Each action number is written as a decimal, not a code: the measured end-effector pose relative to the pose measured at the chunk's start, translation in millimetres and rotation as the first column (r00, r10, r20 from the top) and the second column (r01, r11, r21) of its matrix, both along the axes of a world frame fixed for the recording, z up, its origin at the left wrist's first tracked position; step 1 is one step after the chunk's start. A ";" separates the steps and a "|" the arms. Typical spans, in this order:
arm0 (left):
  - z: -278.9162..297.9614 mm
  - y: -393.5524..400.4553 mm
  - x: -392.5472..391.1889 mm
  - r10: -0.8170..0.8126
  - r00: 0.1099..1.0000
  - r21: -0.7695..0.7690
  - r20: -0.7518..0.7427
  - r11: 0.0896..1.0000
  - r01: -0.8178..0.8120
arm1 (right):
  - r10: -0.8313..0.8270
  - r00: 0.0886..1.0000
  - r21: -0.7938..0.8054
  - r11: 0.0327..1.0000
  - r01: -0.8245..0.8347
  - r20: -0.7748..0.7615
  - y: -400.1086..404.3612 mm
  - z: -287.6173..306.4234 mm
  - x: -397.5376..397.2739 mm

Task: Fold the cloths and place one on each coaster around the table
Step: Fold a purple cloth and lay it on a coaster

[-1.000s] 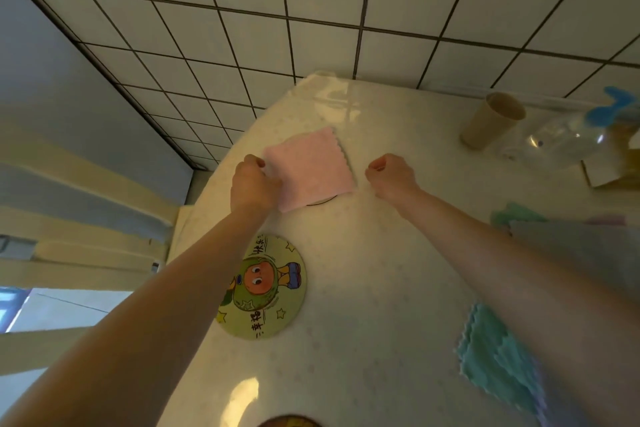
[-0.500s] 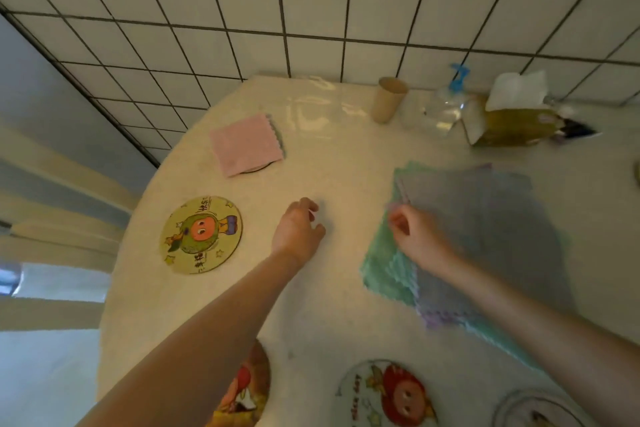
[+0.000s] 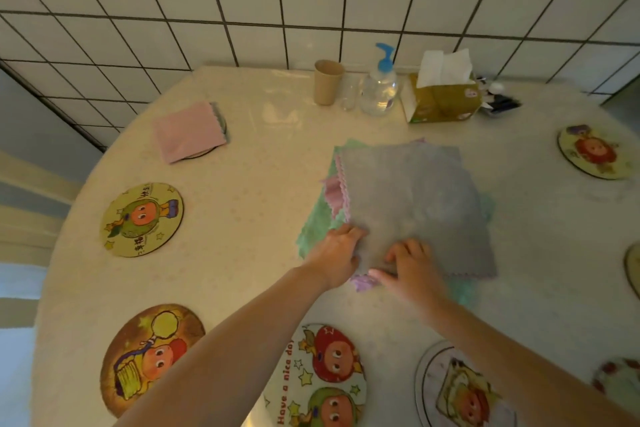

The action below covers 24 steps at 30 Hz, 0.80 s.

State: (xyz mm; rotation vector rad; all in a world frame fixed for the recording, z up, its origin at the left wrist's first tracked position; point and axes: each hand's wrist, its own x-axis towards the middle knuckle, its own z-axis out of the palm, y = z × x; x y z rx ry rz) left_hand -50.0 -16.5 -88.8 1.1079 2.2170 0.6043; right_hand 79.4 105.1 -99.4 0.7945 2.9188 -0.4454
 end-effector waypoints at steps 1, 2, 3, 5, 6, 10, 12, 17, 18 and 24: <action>-0.4 1.9 -1.1 0.008 1.000 0.006 -0.004 1.000 -0.008 | 0.002 1.000 0.024 1.000 -0.002 0.021 -3.9 -1.0 -1.5; 0.3 3.4 -3.2 0.022 1.000 0.021 -0.007 1.000 -0.021 | 0.013 0.998 0.055 0.998 -0.016 0.055 -8.3 -0.4 -2.9; 0.5 4.9 -6.0 0.032 0.999 0.036 -0.016 0.999 -0.032 | 0.029 0.996 0.093 0.995 -0.037 0.084 -12.1 0.2 -3.5; 0.2 5.2 -12.6 0.014 0.998 0.063 -0.055 0.998 -0.010 | 0.056 0.995 0.126 0.990 -0.067 0.088 -15.7 1.9 -5.2; -1.0 5.4 -15.4 -0.022 0.997 0.075 -0.077 0.997 0.028 | 0.055 0.996 0.111 0.992 -0.062 0.067 -14.4 2.2 -6.1; -5.4 0.5 -21.6 -0.136 0.978 0.038 -0.155 0.989 0.144 | 0.073 0.997 -0.005 0.997 -0.074 -0.040 -4.4 3.1 -9.2; -7.0 -0.9 -22.9 -0.178 0.968 -0.004 -0.178 0.984 0.180 | 0.105 0.992 -0.080 0.991 -0.111 -0.076 0.5 6.0 -10.3; -4.0 -0.9 -28.2 -0.226 0.959 -0.033 -0.173 0.974 0.223 | 0.132 0.991 -0.170 0.976 -0.136 -0.033 7.8 11.3 -12.0; -3.9 -0.9 -29.1 -0.225 0.960 -0.030 -0.168 0.974 0.224 | 0.121 0.992 -0.172 0.977 -0.125 -0.030 6.2 12.1 -12.7; -7.9 -5.4 -29.8 -0.210 0.965 -0.022 -0.159 0.978 0.210 | 0.132 0.990 -0.113 0.984 -0.136 -0.044 -10.1 16.0 -24.2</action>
